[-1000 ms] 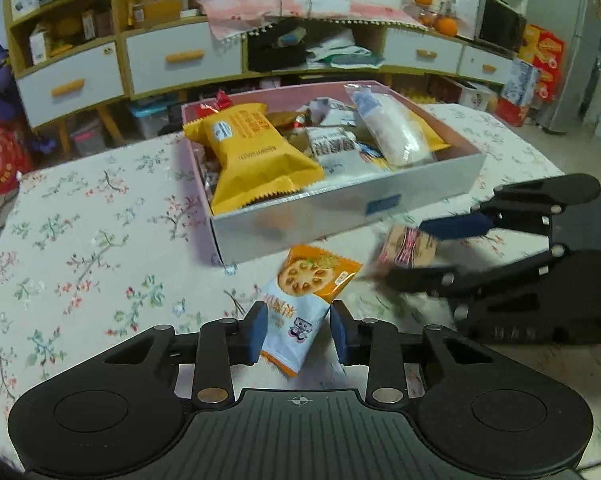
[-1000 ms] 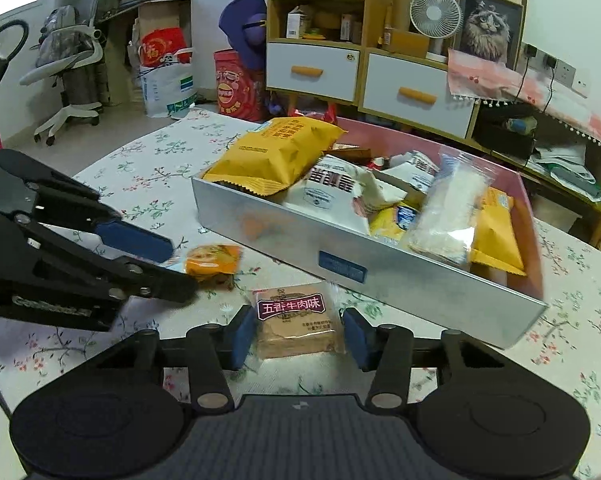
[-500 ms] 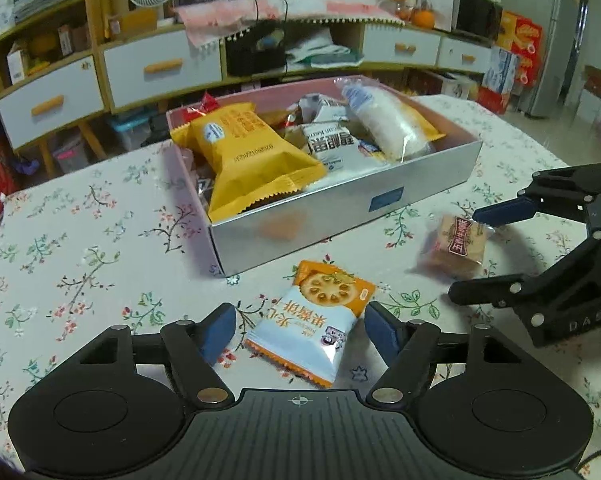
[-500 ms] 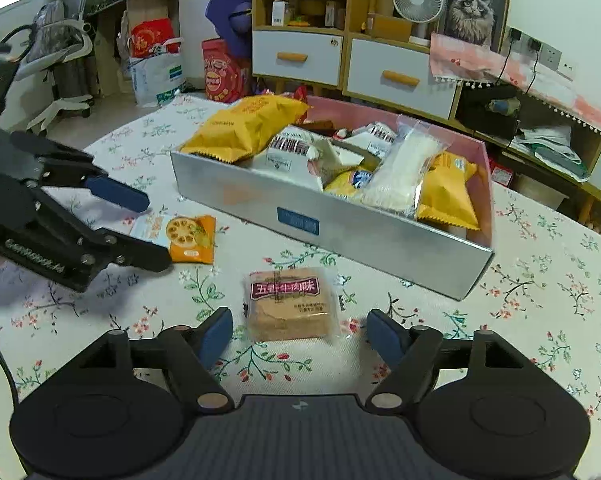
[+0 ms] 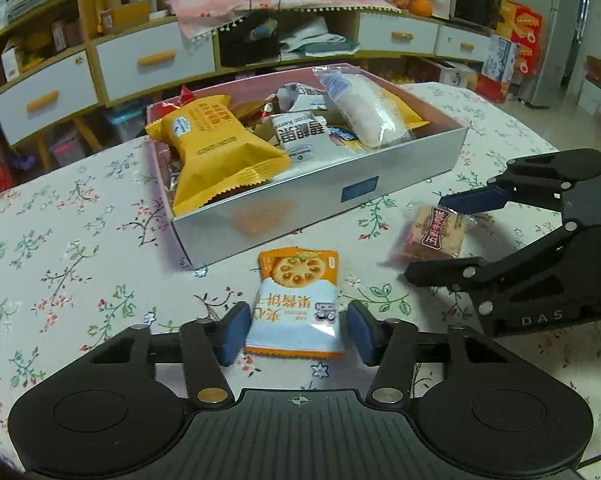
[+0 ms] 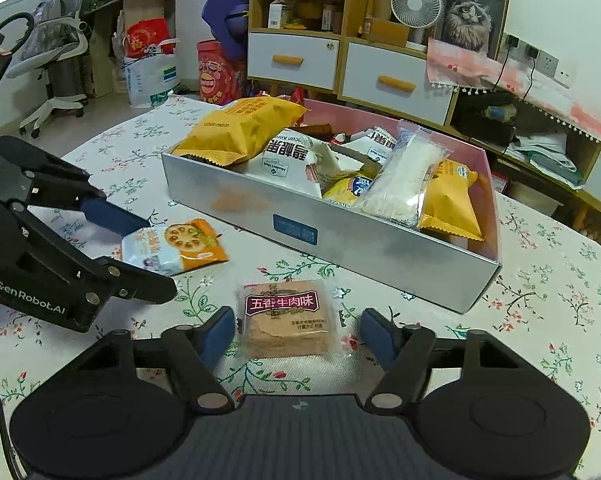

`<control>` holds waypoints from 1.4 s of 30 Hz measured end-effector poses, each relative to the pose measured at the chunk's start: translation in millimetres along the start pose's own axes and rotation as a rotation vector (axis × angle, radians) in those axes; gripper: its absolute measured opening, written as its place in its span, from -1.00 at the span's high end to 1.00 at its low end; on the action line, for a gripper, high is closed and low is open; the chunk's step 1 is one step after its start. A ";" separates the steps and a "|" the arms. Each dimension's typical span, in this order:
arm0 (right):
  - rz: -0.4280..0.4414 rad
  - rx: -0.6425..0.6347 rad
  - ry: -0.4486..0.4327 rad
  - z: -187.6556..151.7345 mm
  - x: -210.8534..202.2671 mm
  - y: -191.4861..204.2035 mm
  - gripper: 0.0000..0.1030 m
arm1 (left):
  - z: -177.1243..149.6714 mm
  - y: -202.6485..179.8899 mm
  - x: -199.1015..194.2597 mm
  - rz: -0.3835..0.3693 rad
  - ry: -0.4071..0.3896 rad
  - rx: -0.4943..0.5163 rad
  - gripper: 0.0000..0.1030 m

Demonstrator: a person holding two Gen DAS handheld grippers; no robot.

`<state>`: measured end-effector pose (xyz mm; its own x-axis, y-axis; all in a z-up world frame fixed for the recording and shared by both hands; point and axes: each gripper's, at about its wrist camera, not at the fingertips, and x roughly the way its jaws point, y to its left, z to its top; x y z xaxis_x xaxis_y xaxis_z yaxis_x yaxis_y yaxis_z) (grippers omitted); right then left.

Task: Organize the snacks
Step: 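Grasp the lotus biscuit packet with the left tool while the right tool grasps the beef cake packet, then carry both packets into the pink tray and open both tools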

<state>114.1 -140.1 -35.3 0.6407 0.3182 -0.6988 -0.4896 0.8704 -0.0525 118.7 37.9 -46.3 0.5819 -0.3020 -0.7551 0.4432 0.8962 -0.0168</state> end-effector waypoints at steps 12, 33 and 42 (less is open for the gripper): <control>0.001 -0.027 0.014 6.1 -4.8 10.8 0.76 | 2.8 -3.6 -10.6 0.042 0.010 -0.070 0.29; -0.014 0.026 0.090 6.4 -9.2 5.9 0.68 | 1.0 -17.5 -4.8 0.025 0.058 0.011 -0.07; -0.005 0.032 0.100 6.8 -7.9 3.6 0.57 | 12.7 -23.1 4.2 0.053 0.066 -0.043 0.10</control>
<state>111.3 -137.0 -25.1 0.5798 0.2763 -0.7664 -0.4668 0.8837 -0.0345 119.5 11.8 -40.8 0.5565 -0.2332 -0.7974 0.3827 0.9239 -0.0030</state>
